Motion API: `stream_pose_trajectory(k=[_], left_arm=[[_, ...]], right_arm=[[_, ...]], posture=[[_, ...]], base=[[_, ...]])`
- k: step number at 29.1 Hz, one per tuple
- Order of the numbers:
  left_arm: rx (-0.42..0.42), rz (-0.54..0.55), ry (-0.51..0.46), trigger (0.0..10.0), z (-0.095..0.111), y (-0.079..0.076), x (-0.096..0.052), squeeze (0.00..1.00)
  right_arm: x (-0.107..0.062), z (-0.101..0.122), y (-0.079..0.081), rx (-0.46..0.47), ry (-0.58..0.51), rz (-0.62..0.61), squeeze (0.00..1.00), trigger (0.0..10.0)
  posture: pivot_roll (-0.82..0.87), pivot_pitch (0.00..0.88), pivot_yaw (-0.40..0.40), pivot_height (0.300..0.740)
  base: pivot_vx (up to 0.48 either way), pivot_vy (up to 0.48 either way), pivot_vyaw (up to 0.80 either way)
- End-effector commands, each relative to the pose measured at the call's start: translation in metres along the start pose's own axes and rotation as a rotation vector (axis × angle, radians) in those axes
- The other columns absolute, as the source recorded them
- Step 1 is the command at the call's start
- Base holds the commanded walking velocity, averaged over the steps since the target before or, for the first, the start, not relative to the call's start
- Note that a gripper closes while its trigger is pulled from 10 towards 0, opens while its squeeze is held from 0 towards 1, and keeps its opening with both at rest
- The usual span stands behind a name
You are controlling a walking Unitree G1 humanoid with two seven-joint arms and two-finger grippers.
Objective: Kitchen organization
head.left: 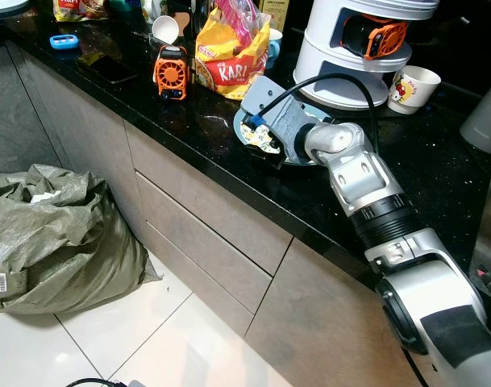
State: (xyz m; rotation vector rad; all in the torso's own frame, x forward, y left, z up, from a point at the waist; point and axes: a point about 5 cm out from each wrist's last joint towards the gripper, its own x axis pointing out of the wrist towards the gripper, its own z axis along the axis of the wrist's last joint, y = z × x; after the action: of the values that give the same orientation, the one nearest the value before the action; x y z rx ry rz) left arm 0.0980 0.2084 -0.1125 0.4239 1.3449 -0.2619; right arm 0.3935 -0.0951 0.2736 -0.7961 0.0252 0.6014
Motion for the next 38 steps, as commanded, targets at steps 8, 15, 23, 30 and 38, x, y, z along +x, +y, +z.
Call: stream_pose_trajectory(k=[8, 15, 23, 30, 38], left_arm=[[0.004, -0.002, 0.021, 10.0, -0.009, -0.002, 0.000, 0.00], [0.004, -0.002, 0.021, 10.0, -0.009, -0.002, 0.000, 0.00], [0.008, -0.003, 0.021, 10.0, -0.008, -0.002, 0.000, 0.00], [0.010, -0.004, 0.020, 10.0, -0.008, -0.004, 0.000, 0.00], [0.013, -0.006, 0.018, 10.0, -0.006, -0.004, 0.000, 0.00]], right_arm=[[0.000, -0.005, -0.006, -0.033, 0.061, -0.036, 0.00, 10.0], [0.000, -0.008, -0.001, -0.056, 0.076, 0.000, 0.00, 10.0], [0.000, -0.012, 0.002, -0.063, 0.091, 0.022, 0.00, 10.0], [0.001, -0.015, 0.006, -0.080, 0.113, 0.033, 0.00, 10.0], [0.003, -0.021, 0.008, -0.108, 0.143, 0.031, 0.00, 10.0]], posture=[[0.06, 0.107, -0.074, 0.740], [0.06, 0.106, -0.073, 0.740], [0.06, 0.105, -0.072, 0.740], [0.06, 0.097, -0.075, 0.740], [0.06, 0.092, -0.076, 0.740]], base=[[0.000, 0.000, 0.00], [0.000, 0.000, 0.00], [0.000, 0.000, 0.00], [0.000, 0.000, 0.00], [0.000, 0.000, 0.00]])
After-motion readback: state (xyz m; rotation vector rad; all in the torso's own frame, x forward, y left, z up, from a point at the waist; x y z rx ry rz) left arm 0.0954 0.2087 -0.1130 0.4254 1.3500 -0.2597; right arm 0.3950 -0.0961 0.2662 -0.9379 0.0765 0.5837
